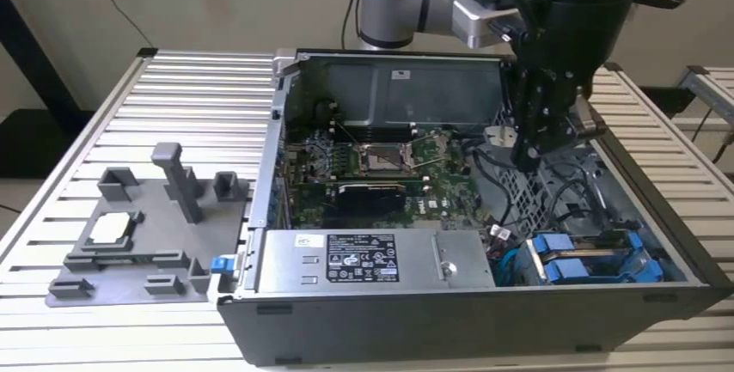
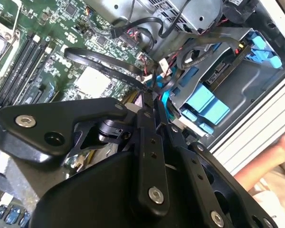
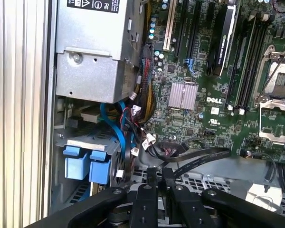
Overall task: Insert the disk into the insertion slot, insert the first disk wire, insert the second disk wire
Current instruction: 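Insert the second disk wire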
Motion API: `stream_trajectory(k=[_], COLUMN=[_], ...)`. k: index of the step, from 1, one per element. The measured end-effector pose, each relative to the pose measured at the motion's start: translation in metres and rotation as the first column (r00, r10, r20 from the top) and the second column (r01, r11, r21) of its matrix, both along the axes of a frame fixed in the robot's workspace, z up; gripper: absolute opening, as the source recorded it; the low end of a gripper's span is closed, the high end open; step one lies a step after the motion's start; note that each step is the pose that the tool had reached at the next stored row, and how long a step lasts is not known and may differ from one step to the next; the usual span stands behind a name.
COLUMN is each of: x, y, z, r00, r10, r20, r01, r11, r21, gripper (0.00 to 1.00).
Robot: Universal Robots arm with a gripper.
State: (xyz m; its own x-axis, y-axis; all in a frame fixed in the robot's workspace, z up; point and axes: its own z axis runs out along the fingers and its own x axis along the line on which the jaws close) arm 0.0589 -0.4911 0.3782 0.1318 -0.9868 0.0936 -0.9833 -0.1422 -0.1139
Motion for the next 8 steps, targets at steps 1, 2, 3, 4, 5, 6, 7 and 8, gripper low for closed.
stream_trajectory(k=[1,2,3,4,5,6,7,8], x=[0.0001,0.0001,0.0,0.0001,0.0001,0.0001,0.0001,0.0001], y=[0.0006,0.0016,0.0032,0.0049,0.0067,0.0084,0.0102,0.0121], z=[-0.0001,-0.0001,0.0,-0.0002,-0.0005,-0.0007,-0.001,-0.0011], r00=[1.0,1.0,1.0,1.0,1.0,1.0,1.0,1.0], r10=[0.0,0.0,0.0,0.0,0.0,0.0,0.0,0.0], r20=[0.0,0.0,0.0,0.0,0.0,0.0,0.0,0.0], r01=[0.0,0.0,0.0,0.0,0.0,0.0,0.0,0.0], r11=[1.0,0.9999,0.9999,0.9997,0.9994,0.9991,0.9987,0.9983], r21=[-0.0064,-0.0103,-0.0162,-0.0247,-0.0344,-0.0435,-0.0512,-0.0587], gripper=[0.17,0.19,0.19,0.25,0.25,0.25,0.25,0.25])
